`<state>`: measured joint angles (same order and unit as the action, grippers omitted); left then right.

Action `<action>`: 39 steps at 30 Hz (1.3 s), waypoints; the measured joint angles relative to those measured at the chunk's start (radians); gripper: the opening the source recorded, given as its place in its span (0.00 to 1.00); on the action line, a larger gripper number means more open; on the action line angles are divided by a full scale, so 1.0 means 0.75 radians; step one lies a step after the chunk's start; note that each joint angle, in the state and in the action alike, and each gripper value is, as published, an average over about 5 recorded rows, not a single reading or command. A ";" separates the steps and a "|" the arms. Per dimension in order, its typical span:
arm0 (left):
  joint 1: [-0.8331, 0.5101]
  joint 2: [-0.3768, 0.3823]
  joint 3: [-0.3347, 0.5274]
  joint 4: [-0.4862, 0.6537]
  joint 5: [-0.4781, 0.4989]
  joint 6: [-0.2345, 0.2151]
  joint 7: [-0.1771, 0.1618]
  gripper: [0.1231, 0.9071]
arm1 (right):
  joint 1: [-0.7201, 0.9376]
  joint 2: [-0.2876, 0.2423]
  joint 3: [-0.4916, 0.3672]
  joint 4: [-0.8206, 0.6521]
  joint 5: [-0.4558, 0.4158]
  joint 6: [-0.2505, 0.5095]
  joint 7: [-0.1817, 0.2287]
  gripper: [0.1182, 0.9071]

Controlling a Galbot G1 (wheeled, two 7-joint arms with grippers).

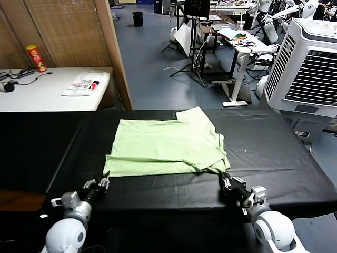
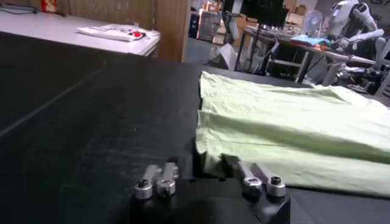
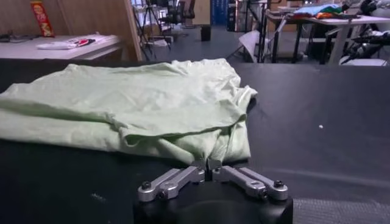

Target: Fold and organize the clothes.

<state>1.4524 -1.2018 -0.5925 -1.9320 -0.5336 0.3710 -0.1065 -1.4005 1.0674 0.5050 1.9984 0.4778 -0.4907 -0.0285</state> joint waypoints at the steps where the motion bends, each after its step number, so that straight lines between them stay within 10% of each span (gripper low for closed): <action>1: 0.006 0.005 0.000 -0.008 0.011 0.005 -0.006 0.03 | -0.012 -0.008 0.008 0.017 0.009 -0.018 0.005 0.01; 23: 0.458 0.064 -0.090 -0.361 0.123 0.069 -0.058 0.01 | -0.447 0.014 0.167 0.350 -0.067 -0.151 0.014 0.13; 32: 0.530 0.046 -0.120 -0.443 0.109 0.106 -0.088 0.52 | -0.502 -0.015 0.240 0.492 -0.018 -0.201 0.026 0.74; 39: 0.475 0.039 -0.153 -0.498 0.060 0.170 -0.065 0.85 | -0.272 -0.060 0.213 0.396 0.028 -0.120 0.070 0.86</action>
<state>1.8085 -1.1724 -0.7070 -2.3057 -0.4884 0.4986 -0.1555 -1.6044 1.0222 0.6645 2.2954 0.4987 -0.5806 0.0244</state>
